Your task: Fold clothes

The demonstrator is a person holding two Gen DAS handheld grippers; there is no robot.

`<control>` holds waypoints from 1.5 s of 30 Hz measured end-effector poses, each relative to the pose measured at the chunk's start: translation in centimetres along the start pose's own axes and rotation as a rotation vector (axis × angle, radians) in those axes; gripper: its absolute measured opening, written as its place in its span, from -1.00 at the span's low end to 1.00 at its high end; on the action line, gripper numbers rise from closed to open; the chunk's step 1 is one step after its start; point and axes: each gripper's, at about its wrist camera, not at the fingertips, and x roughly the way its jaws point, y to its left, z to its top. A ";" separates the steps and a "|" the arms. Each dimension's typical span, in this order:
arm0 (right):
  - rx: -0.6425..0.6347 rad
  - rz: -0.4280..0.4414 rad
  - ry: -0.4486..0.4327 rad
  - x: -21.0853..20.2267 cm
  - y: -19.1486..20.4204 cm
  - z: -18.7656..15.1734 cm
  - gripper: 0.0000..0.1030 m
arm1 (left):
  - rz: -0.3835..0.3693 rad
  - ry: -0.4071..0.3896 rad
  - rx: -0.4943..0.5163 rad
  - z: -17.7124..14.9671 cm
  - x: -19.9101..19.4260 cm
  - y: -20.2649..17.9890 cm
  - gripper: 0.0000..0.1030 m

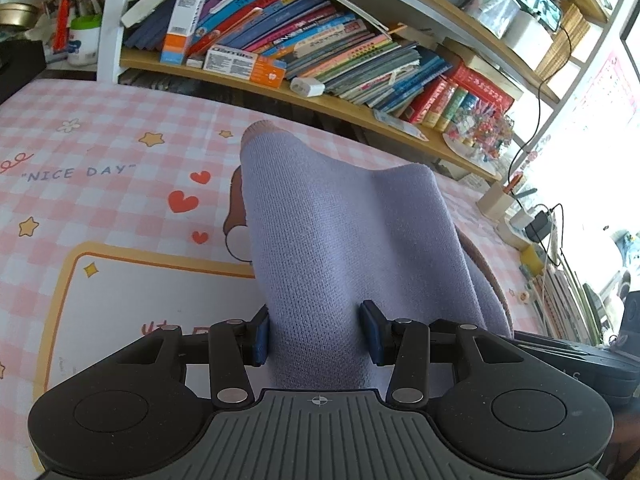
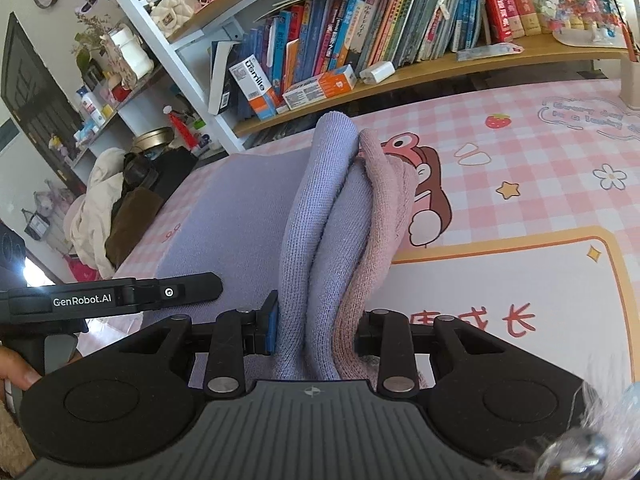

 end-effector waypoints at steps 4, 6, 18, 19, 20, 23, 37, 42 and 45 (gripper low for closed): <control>0.006 -0.004 -0.005 -0.4 -0.2 -0.2 -0.43 | 0.000 0.001 0.007 -0.3 -0.1 -0.4 -0.16; 0.008 -0.006 -0.009 -0.5 0.0 -0.2 -0.43 | 0.000 -0.002 0.013 -0.2 -0.3 -0.5 -0.16; 0.011 -0.052 -0.036 0.5 2.2 0.0 -0.43 | -0.051 -0.008 0.021 1.0 -0.4 1.9 -0.16; 0.011 -0.058 -0.037 0.7 2.7 0.0 -0.43 | -0.057 -0.007 0.019 1.2 -0.5 2.3 -0.16; 0.011 -0.064 -0.038 1.0 3.2 0.1 -0.43 | -0.062 -0.006 0.019 1.4 -0.5 2.8 -0.16; 0.010 -0.081 -0.041 1.9 4.5 0.3 -0.43 | -0.075 -0.003 0.018 2.0 -0.7 4.3 -0.16; -0.033 -0.149 -0.026 7.8 11.6 1.6 -0.43 | -0.142 0.007 -0.016 5.1 -1.3 13.0 -0.16; -0.062 -0.171 -0.015 11.0 13.7 3.3 -0.43 | -0.164 0.012 -0.048 6.9 -0.5 16.6 -0.16; -0.081 -0.176 -0.024 12.8 14.4 4.7 -0.43 | -0.175 0.003 -0.048 8.8 0.3 18.4 -0.16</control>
